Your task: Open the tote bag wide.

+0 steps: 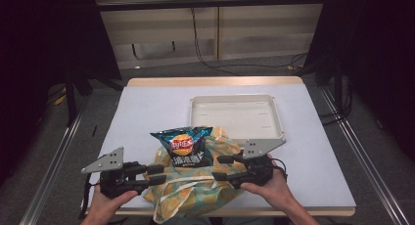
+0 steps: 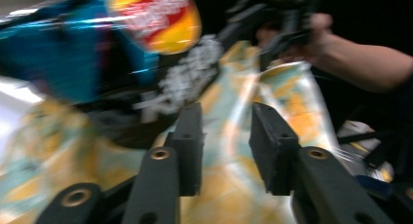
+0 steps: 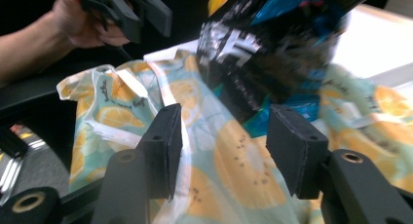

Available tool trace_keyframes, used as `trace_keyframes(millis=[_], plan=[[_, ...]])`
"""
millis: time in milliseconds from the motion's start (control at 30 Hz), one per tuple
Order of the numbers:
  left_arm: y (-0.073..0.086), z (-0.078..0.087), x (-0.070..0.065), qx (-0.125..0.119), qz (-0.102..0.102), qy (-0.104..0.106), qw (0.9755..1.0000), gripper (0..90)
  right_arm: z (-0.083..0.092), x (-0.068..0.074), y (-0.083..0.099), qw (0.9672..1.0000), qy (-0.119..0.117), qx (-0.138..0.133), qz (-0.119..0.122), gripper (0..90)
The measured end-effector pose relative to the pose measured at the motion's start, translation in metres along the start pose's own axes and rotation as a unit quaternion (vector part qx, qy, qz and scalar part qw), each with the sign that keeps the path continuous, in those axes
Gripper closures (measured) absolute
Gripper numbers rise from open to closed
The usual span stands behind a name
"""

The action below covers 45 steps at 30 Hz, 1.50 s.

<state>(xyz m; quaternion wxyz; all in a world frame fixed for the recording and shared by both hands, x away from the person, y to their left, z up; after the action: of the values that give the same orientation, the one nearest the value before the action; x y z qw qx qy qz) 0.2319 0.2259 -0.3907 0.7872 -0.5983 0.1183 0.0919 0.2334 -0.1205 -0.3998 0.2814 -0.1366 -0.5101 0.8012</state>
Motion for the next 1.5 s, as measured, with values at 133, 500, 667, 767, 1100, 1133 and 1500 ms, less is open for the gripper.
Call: trace_keyframes(millis=[133,500,667,767,1100,1133,1500], plan=[[-0.004,-0.021,-0.013,0.018,-0.013,0.048,0.9986,64.7,-0.012,0.0,0.0,0.9997,-0.015,0.019,0.002,42.3],[0.0,-0.051,-0.03,0.054,-0.029,0.094,0.9936,61.0,-0.016,-0.007,0.008,0.9991,-0.012,0.038,-0.01,69.9],[0.007,-0.058,-0.026,0.069,-0.029,0.081,0.9939,54.1,-0.009,-0.008,0.004,0.9997,-0.005,0.019,-0.011,86.7],[0.01,-0.059,-0.02,0.079,-0.031,0.061,0.9945,55.6,-0.004,-0.007,0.0,0.9999,-0.005,0.01,-0.008,88.9],[0.008,-0.063,-0.027,0.086,-0.044,0.036,0.9947,58.4,0.017,0.016,-0.013,0.9997,-0.017,-0.016,0.006,89.7],[0.006,-0.062,-0.031,0.085,-0.05,0.039,0.9943,58.4,0.017,0.015,-0.013,0.9997,-0.016,-0.015,0.006,89.7],[0.001,-0.059,-0.046,0.041,-0.051,0.128,0.9895,89.1,0.01,-0.005,-0.015,0.9996,-0.001,-0.025,-0.015,89.9]])
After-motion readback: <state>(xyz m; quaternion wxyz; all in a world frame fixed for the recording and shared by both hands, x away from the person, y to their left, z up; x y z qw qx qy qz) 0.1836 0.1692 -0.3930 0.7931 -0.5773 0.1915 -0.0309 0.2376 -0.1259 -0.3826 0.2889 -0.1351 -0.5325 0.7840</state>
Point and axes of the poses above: each handheld gripper's, and its own axes: z roughly backward along the jaws, y roughly out of its underside, x roughly to its left, the point moved 1 cm from there along -z, roughly forward along the jaws, and after that the axes turned 14 degrees about y, right-handed, at the moved point
